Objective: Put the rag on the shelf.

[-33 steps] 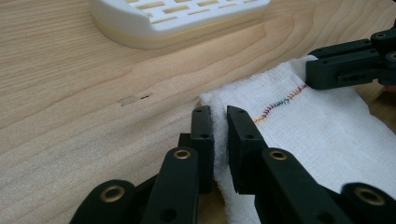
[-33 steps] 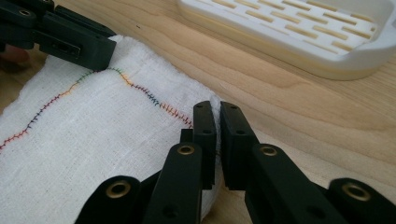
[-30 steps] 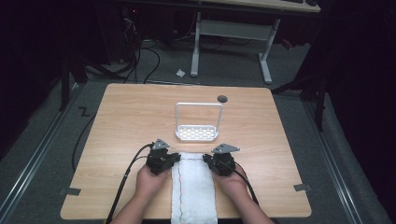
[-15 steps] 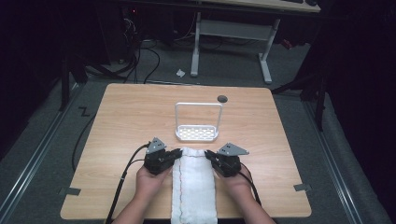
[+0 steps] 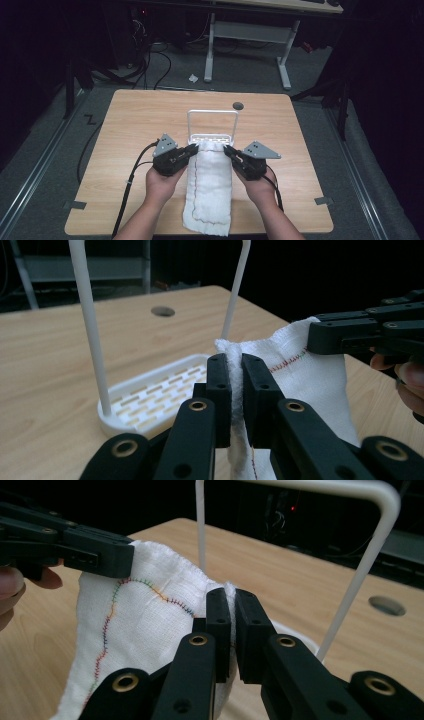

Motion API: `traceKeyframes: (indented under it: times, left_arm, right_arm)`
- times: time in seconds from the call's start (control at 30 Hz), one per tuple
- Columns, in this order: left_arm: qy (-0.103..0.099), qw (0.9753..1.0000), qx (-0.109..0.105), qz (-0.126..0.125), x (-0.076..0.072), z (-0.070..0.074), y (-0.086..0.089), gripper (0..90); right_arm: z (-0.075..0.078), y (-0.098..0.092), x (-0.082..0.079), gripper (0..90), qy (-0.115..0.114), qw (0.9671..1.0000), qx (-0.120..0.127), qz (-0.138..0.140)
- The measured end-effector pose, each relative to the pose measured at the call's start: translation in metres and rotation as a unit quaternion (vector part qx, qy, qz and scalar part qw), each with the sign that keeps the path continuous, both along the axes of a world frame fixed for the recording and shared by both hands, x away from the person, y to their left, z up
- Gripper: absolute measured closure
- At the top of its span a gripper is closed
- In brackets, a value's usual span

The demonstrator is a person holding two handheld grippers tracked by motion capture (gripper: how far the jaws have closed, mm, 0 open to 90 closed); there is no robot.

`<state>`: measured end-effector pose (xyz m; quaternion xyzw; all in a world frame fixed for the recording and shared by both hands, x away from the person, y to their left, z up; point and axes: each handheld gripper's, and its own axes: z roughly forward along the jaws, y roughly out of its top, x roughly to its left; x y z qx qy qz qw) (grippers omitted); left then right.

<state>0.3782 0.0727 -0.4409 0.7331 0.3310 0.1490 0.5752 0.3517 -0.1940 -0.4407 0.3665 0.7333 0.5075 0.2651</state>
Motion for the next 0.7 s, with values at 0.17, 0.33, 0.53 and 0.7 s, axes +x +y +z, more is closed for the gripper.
traceKeyframes:
  times: [0.17, 0.33, 0.53, 0.7]
  left_arm:
    - [-0.026, 0.9996, -0.012, 0.009, 0.003, 0.027, 0.0, 83.3]
    - [-0.048, 0.9986, -0.018, 0.013, 0.003, 0.045, 0.001, 83.3]
    - [-0.085, 0.9956, -0.036, 0.016, -0.003, 0.072, 0.005, 83.4]
    - [-0.104, 0.9935, -0.042, 0.019, -0.003, 0.089, 0.006, 83.4]
  right_arm:
    - [0.029, -0.002, 0.007, 86.3, -0.032, 0.9994, 0.012, -0.007]
    - [0.047, 0.0, 0.009, 86.3, -0.053, 0.9984, 0.018, -0.008]
    - [0.073, 0.003, 0.008, 86.3, -0.089, 0.9954, 0.034, -0.008]
    - [0.088, 0.003, 0.008, 86.3, -0.105, 0.9938, 0.038, -0.007]
